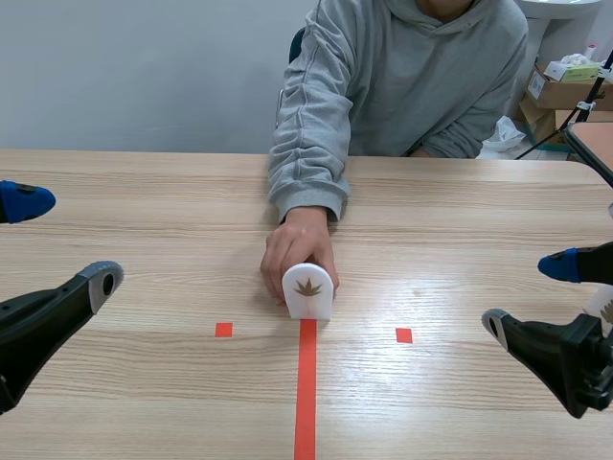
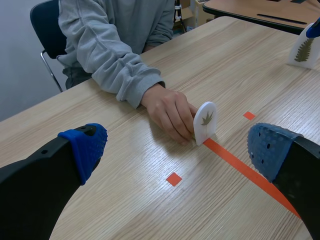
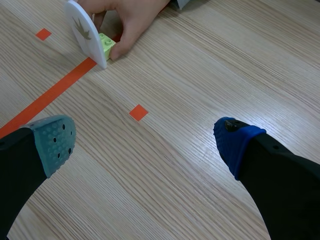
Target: Do the leaf sorting experiment
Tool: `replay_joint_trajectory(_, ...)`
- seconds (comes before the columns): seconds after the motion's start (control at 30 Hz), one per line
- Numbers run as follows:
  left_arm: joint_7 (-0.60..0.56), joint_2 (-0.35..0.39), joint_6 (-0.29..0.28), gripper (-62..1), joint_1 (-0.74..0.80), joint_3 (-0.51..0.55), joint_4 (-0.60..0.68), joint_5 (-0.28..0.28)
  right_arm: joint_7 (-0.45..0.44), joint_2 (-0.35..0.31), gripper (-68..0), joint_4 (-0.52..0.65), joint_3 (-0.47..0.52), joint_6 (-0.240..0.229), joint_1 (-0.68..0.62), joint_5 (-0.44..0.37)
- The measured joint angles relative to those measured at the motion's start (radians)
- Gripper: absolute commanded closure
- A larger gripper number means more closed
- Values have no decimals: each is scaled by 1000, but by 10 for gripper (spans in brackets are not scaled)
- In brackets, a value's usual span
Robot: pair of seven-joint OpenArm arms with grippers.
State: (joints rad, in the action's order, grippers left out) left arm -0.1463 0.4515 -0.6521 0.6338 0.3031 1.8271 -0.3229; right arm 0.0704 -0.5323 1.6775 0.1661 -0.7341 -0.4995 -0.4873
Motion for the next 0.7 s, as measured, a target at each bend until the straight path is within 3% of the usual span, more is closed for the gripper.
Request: replay_joint_trajectory(0.7, 0, 0, 0, -602, 0, 0, 0, 0, -24, 0, -560, 0, 0, 0, 0, 0)
